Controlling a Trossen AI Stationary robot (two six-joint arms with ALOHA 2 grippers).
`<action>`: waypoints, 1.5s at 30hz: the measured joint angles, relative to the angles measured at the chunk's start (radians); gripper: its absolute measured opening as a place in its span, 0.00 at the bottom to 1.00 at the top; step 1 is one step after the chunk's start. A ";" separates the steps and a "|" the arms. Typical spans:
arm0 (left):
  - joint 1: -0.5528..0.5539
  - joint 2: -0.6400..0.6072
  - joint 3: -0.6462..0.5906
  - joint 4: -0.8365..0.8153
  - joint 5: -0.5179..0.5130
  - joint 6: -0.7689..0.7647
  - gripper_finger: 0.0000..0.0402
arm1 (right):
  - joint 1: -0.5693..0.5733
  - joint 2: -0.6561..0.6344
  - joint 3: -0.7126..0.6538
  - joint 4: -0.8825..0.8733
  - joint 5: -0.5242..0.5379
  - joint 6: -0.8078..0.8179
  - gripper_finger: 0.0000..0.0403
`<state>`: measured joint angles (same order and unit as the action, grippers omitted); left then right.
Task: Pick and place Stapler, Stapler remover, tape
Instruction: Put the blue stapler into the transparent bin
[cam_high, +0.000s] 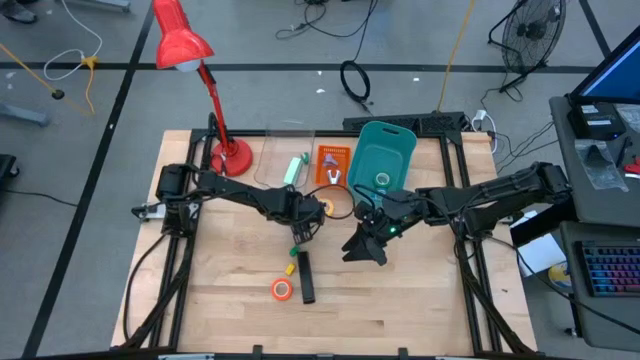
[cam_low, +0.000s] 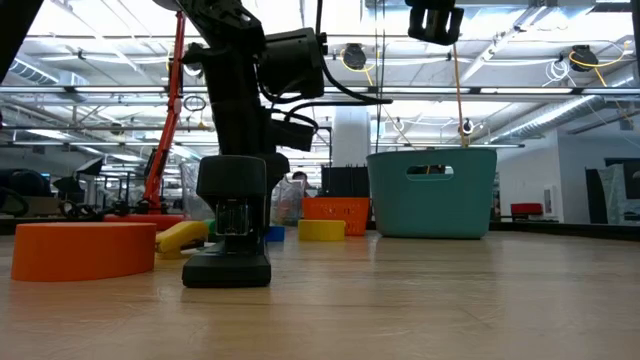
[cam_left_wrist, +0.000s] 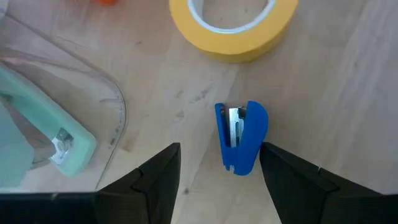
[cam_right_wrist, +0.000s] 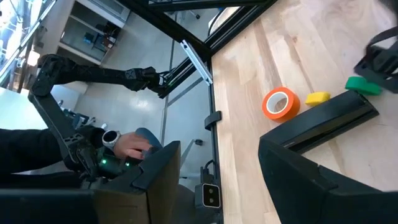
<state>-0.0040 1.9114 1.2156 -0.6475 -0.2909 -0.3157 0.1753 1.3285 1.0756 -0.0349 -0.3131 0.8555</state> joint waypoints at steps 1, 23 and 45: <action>0.004 0.000 0.000 0.003 0.001 0.000 0.56 | 0.003 0.000 0.000 0.000 0.000 0.000 0.52; 0.008 0.007 -0.002 -0.042 -0.052 -0.190 0.55 | 0.010 0.000 0.000 0.000 0.002 0.001 0.52; 0.034 0.013 0.001 -0.020 -0.056 -0.141 0.55 | 0.010 0.000 0.000 0.000 -0.003 -0.004 0.52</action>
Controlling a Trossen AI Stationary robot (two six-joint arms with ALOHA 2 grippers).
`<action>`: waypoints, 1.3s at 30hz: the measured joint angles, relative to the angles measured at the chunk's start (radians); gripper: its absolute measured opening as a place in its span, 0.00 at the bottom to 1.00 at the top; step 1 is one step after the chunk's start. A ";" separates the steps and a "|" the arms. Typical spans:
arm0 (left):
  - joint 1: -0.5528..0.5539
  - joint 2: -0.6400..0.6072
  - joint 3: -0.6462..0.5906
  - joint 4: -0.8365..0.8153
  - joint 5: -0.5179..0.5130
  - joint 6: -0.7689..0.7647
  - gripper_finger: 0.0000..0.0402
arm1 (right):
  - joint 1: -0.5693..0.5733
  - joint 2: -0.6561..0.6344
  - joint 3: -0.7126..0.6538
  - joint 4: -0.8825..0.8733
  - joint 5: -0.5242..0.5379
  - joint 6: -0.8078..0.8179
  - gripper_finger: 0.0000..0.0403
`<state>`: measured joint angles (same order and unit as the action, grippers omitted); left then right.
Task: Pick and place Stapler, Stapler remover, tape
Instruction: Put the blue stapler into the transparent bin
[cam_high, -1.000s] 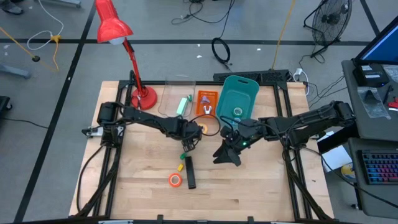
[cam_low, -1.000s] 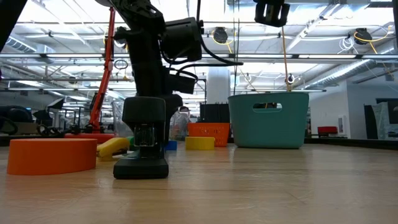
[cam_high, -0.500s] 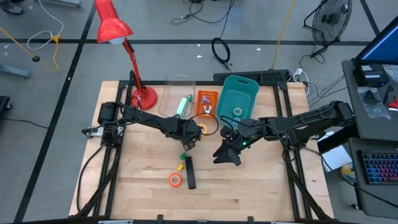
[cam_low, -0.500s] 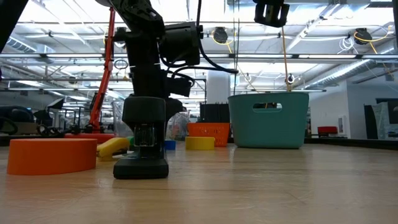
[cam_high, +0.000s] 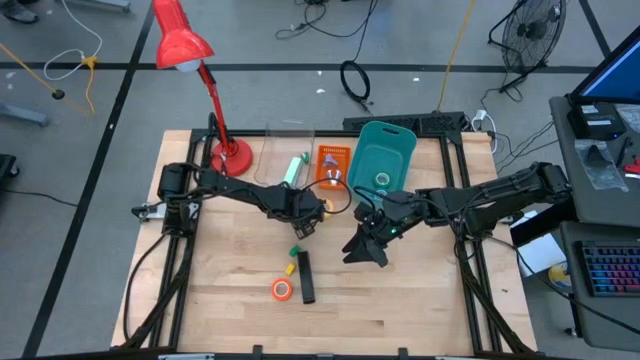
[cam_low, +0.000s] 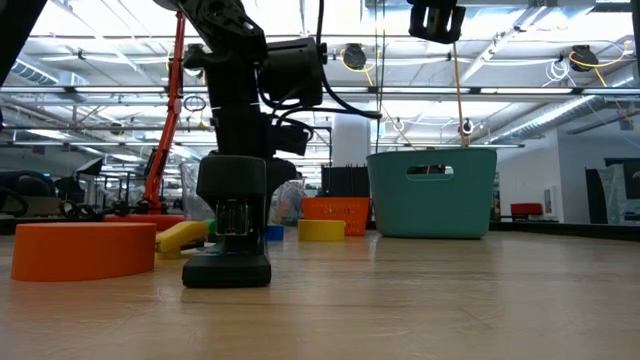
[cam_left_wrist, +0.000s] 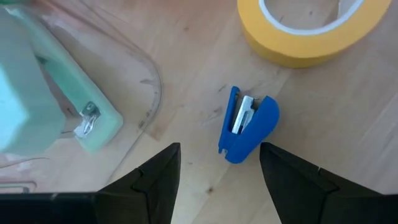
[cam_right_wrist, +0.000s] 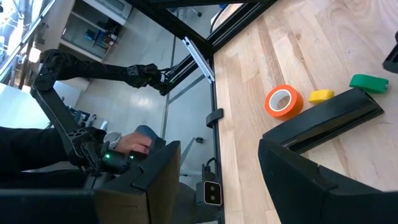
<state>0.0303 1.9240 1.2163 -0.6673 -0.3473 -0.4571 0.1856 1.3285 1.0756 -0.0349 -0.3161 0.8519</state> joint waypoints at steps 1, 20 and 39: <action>0.000 0.000 0.000 0.006 0.002 -0.002 0.55 | 0.000 0.000 0.000 0.000 0.000 0.000 0.52; -0.004 0.003 0.001 0.023 0.063 -0.081 0.13 | 0.000 0.000 0.000 0.008 -0.001 0.000 0.52; -0.144 0.011 -0.004 0.196 0.282 -0.209 0.00 | -0.002 0.000 0.000 0.008 -0.003 0.004 0.52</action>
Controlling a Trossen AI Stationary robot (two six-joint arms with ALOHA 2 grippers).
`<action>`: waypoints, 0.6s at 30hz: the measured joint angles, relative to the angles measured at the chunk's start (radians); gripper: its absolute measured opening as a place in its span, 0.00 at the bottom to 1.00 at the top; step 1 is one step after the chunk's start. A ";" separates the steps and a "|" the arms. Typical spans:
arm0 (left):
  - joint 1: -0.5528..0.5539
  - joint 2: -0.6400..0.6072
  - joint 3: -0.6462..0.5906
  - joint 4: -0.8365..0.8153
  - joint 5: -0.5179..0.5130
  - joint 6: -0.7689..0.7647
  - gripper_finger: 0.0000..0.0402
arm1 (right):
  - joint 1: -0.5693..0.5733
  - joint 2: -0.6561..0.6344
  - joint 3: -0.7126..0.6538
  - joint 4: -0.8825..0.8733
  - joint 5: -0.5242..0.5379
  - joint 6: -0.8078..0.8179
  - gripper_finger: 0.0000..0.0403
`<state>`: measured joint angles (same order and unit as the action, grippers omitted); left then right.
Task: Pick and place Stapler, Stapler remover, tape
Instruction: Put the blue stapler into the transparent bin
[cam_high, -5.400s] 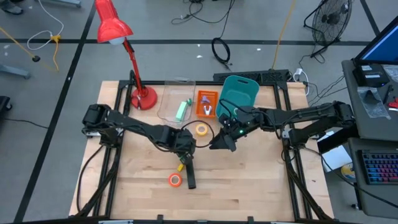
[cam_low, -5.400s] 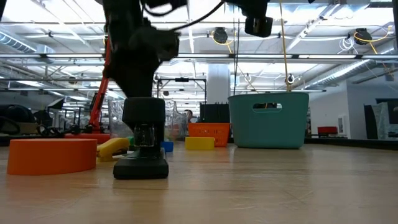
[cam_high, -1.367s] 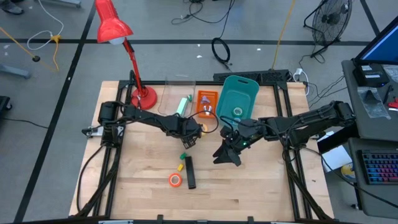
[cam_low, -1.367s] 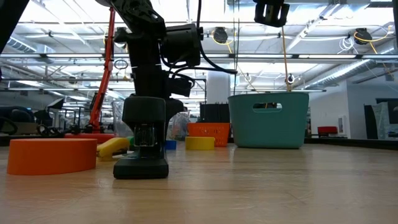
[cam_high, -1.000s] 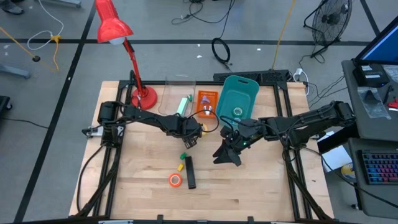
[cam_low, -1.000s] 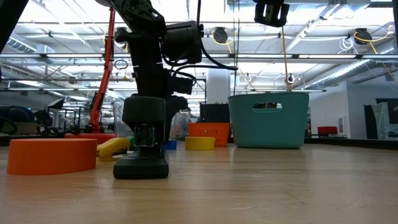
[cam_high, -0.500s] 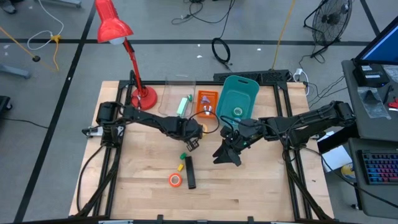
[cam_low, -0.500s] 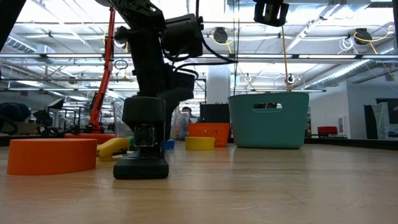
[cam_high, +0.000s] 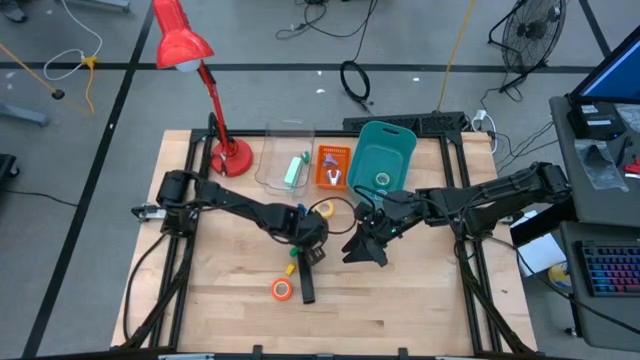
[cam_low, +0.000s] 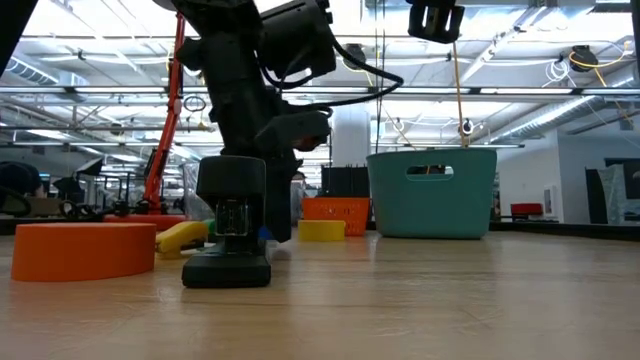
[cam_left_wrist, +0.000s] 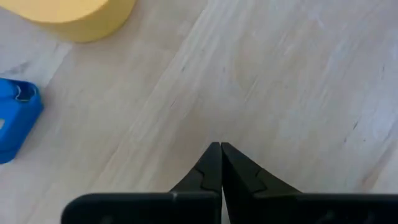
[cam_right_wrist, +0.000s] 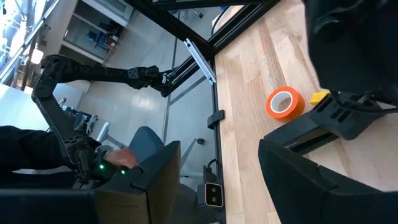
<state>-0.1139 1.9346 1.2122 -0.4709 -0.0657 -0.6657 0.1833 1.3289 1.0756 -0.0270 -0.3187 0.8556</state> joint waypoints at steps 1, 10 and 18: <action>-0.002 0.000 0.001 -0.012 -0.004 -0.012 0.00 | 0.000 0.000 0.000 0.000 0.000 0.002 0.52; 0.034 -0.173 0.001 -0.113 -0.147 -0.108 0.00 | 0.000 0.000 0.000 0.003 0.000 0.015 0.52; 0.202 -0.282 0.003 -0.152 0.008 -0.165 0.02 | 0.000 -0.007 0.000 0.032 0.000 0.022 0.52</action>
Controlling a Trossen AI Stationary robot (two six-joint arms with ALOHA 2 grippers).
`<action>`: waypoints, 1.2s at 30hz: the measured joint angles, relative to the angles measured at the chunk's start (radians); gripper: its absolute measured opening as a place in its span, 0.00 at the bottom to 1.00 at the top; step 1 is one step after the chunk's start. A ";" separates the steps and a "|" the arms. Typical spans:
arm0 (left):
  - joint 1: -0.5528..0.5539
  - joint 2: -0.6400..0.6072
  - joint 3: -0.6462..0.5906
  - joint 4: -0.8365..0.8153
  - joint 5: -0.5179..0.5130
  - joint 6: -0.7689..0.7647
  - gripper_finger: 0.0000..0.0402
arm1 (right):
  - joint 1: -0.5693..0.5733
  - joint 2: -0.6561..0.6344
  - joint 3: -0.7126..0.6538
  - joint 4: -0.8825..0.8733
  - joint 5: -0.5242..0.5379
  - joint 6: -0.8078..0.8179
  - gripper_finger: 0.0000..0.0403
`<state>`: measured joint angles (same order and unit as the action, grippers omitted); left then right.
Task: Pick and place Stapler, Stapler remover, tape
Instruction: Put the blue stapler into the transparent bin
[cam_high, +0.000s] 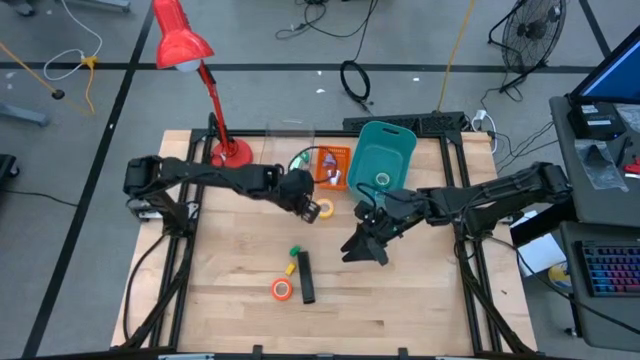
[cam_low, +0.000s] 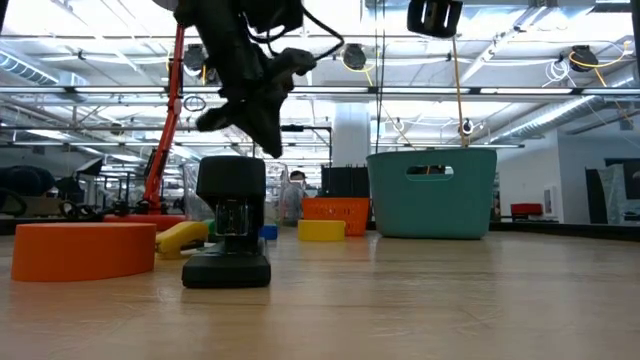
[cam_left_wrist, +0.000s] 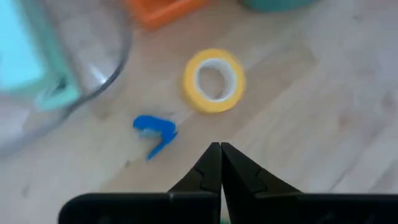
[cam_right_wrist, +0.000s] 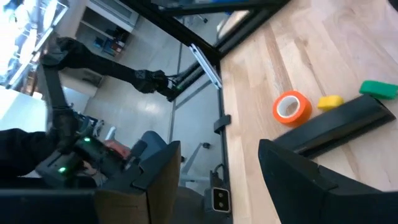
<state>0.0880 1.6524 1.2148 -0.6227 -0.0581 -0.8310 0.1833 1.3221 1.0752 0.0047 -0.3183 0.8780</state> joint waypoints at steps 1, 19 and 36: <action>0.013 0.001 0.000 0.010 0.027 0.062 0.03 | 0.000 -0.004 0.000 0.010 0.000 0.000 0.52; 0.000 0.113 0.000 -0.067 0.034 0.903 0.71 | 0.000 -0.133 0.000 0.028 0.061 -0.007 0.52; -0.065 0.211 0.000 -0.076 -0.180 1.066 0.75 | 0.000 -0.134 0.000 0.028 0.064 -0.008 0.52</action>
<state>0.0225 1.8632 1.2149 -0.6988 -0.2385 0.2347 0.1829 1.1881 1.0752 0.0322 -0.2546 0.8700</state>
